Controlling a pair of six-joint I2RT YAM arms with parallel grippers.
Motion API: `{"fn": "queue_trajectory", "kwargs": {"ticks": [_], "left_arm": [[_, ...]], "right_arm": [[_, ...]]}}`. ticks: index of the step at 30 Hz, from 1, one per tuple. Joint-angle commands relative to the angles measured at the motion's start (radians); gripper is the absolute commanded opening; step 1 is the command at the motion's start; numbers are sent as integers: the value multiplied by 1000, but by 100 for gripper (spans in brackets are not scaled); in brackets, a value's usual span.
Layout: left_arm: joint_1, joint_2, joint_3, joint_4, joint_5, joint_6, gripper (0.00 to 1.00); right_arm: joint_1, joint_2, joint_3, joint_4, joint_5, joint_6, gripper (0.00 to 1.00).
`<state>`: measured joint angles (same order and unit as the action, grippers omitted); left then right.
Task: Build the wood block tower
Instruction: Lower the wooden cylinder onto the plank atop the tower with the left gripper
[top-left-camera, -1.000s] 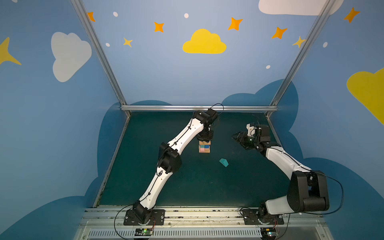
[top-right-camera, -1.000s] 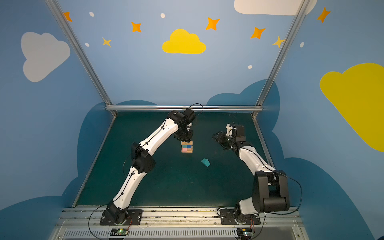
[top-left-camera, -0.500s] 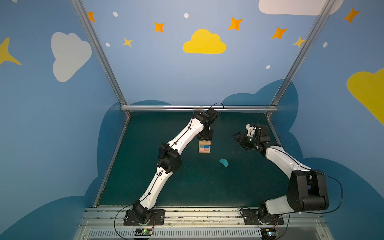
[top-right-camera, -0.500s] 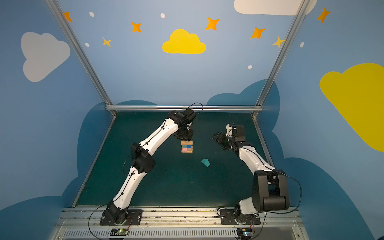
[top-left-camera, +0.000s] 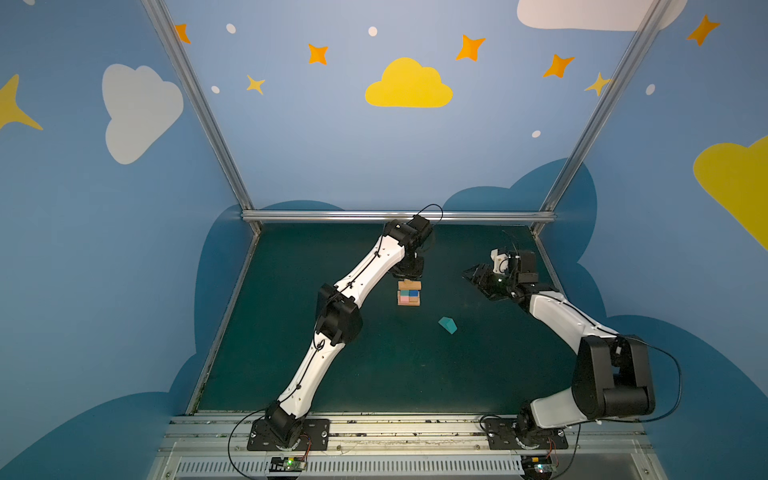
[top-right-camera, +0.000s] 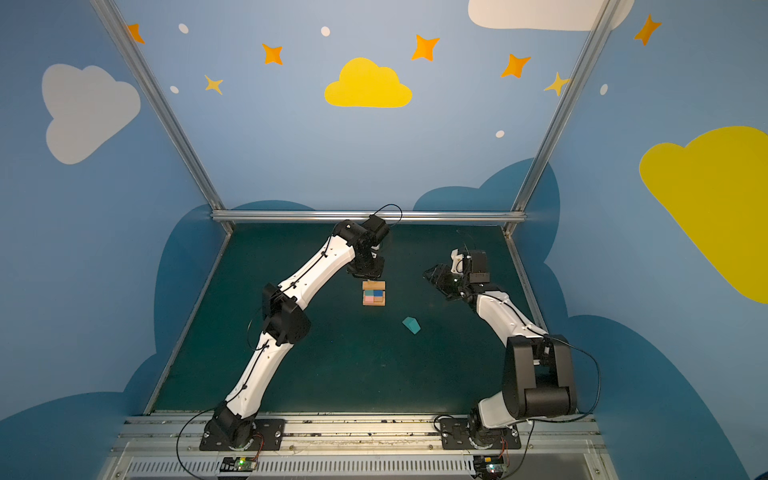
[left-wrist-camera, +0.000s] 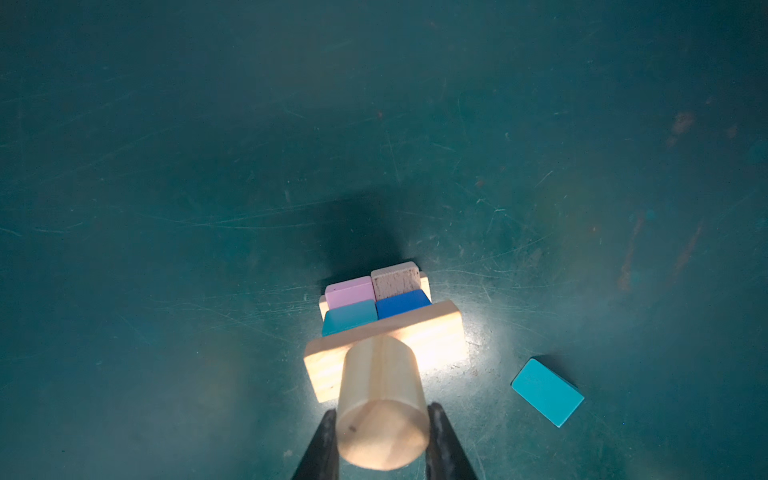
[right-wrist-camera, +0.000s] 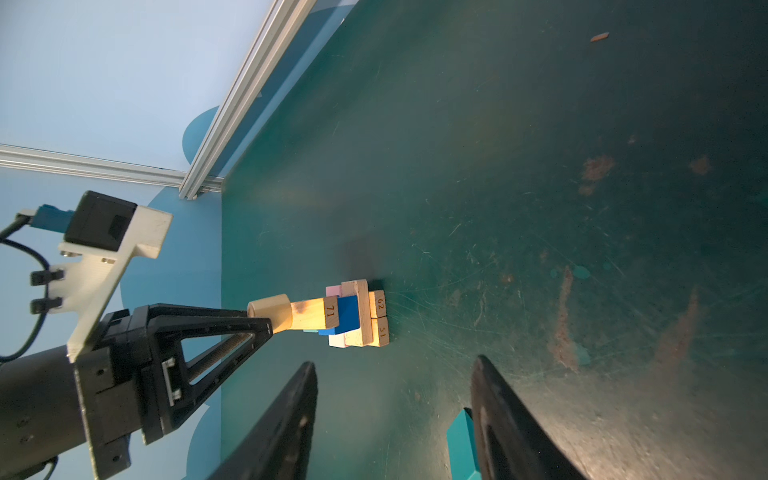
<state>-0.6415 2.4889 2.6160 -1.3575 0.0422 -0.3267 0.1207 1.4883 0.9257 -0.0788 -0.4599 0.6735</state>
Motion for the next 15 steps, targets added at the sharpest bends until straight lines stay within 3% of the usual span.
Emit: {"fn": "queue_trajectory", "kwargs": {"ticks": [1,15], "left_arm": [[2,32,24,-3,14,-5,18],[3,40,24,1,19,-7,20]], "right_arm": [[-4,9,8,20,-16,-3,57],[-5,13,10,20,-17,-5,57]]}}
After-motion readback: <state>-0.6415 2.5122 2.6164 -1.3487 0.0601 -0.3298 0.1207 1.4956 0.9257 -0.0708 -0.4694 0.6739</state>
